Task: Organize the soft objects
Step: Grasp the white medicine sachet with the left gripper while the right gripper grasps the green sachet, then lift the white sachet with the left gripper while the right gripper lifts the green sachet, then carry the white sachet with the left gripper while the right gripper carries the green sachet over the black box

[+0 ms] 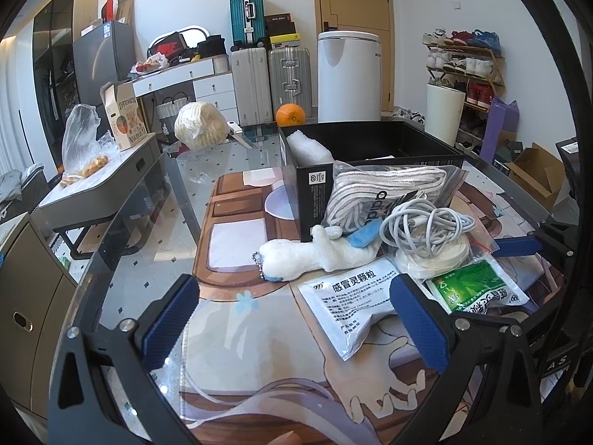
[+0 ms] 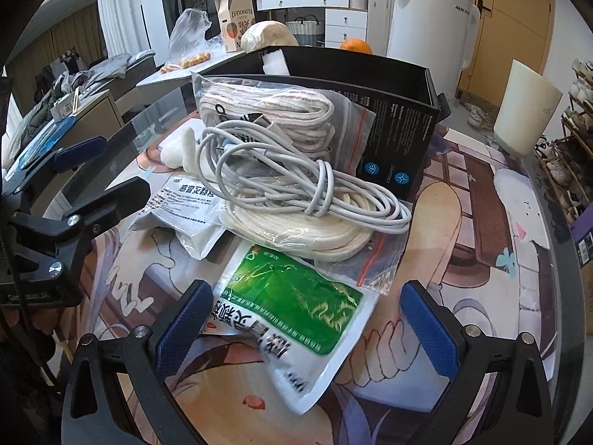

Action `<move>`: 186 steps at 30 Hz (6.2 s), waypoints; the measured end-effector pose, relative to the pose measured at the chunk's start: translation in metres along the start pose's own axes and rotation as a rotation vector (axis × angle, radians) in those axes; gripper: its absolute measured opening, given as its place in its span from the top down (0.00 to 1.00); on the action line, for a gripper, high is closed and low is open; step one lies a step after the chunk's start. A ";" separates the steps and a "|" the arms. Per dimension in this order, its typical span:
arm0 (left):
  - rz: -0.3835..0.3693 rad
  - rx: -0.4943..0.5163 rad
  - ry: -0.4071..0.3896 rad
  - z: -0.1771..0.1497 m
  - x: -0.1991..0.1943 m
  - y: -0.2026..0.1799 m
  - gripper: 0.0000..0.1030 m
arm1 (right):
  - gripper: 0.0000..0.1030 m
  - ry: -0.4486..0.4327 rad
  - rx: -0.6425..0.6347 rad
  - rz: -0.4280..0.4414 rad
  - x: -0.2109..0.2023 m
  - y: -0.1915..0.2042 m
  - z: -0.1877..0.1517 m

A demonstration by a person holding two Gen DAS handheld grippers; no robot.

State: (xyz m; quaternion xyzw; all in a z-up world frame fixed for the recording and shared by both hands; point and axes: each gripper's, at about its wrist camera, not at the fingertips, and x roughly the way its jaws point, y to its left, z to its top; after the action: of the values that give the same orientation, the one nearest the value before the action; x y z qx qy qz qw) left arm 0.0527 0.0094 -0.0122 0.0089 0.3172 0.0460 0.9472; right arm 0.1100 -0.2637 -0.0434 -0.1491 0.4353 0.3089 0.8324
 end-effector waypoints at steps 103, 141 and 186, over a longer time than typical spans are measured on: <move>-0.239 0.068 0.143 -0.013 0.003 -0.027 0.80 | 0.38 -0.022 -0.053 0.029 -0.028 -0.022 -0.028; -0.251 0.059 0.095 -0.013 -0.006 -0.021 0.82 | 0.78 -0.056 -0.056 0.022 -0.031 -0.035 -0.028; -0.273 0.009 -0.075 0.029 -0.038 -0.003 0.84 | 0.87 -0.294 -0.155 0.036 -0.098 -0.020 0.017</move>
State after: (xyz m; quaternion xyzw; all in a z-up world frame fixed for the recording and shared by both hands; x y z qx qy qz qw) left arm 0.0398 0.0034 0.0336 -0.0283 0.2803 -0.0850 0.9557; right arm 0.0919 -0.3082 0.0457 -0.1581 0.2862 0.3748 0.8675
